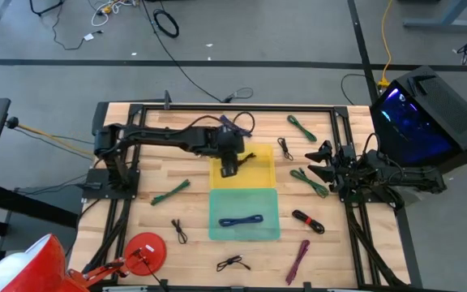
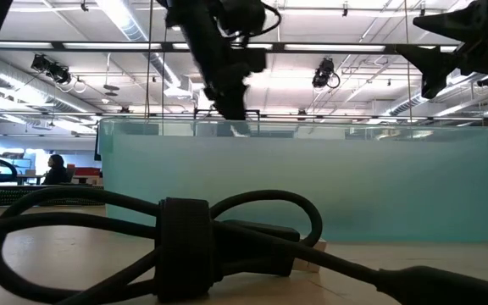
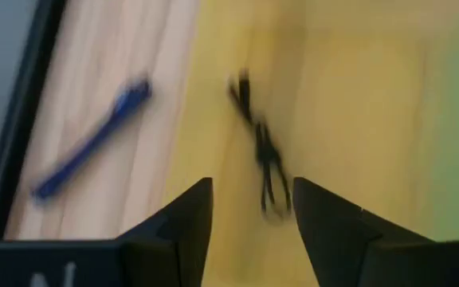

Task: Pick & Place USB Port
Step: Put the striped green charger cable into the blue bin

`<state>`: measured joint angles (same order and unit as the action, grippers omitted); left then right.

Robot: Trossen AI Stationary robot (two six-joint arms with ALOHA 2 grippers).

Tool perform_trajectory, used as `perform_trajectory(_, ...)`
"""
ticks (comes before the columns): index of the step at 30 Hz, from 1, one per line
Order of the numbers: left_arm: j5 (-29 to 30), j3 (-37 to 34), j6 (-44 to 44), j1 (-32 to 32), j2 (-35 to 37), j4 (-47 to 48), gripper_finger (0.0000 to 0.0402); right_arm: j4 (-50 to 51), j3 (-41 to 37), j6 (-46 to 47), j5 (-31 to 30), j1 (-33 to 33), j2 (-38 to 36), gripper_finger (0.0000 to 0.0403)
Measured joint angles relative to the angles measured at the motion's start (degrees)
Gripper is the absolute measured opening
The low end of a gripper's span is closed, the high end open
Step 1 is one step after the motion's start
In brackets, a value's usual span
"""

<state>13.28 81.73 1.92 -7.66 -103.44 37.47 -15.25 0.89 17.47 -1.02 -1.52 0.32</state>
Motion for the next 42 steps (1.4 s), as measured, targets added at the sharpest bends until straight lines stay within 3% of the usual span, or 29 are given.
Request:
perform_trajectory(8, -0.45, 0.02, -11.90, 3.66, 9.74, 24.76, 0.0183, 0.52, 0.00, 0.00, -0.02, 0.00, 0.00, 0.0223)
perform_trajectory(19, 5.98, -0.71, -35.48, 17.15, 13.71, 44.05, 0.0179, 1.67, 0.00, 0.00, 0.00, 0.02, 0.00, 0.0223)
perform_trajectory(28, 1.11, -12.84, -49.37, 24.12, 13.58, 44.29, 0.0179, 1.92, 0.00, -0.19, 1.07, 0.02, -0.02, 0.0223)
perform_trajectory(36, -7.77, -26.58, -52.59, 25.96, 14.21, 24.72, 0.0179, 2.55, 0.00, -0.74, 1.07, 0.02, 0.00, 0.0223)
perform_trajectory(42, -8.63, -32.00, -53.82, 25.57, 14.24, 20.20, 0.0179, 2.64, 0.00, -1.03, 1.07, 0.02, 0.00, 0.0223)
